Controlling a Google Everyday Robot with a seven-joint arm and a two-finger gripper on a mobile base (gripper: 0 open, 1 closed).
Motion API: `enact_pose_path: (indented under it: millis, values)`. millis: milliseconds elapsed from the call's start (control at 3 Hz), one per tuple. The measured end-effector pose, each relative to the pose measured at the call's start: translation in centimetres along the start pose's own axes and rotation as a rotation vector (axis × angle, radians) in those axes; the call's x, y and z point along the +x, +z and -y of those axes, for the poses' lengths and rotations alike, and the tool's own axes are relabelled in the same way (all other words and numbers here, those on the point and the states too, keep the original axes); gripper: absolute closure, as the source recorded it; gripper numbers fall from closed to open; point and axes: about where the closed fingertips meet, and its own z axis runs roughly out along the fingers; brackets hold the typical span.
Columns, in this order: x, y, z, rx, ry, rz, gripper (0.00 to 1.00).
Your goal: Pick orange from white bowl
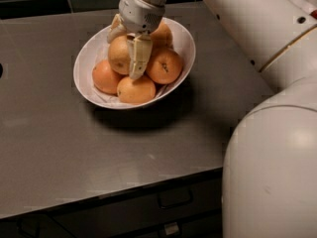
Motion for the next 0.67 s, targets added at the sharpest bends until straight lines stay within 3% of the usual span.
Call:
enact_pose_path:
  millis: [333, 667]
  values:
    - [0.14, 0.59, -0.08, -0.011, -0.001, 0.009, 0.23]
    - [0.14, 0.59, -0.08, -0.011, -0.001, 0.009, 0.42]
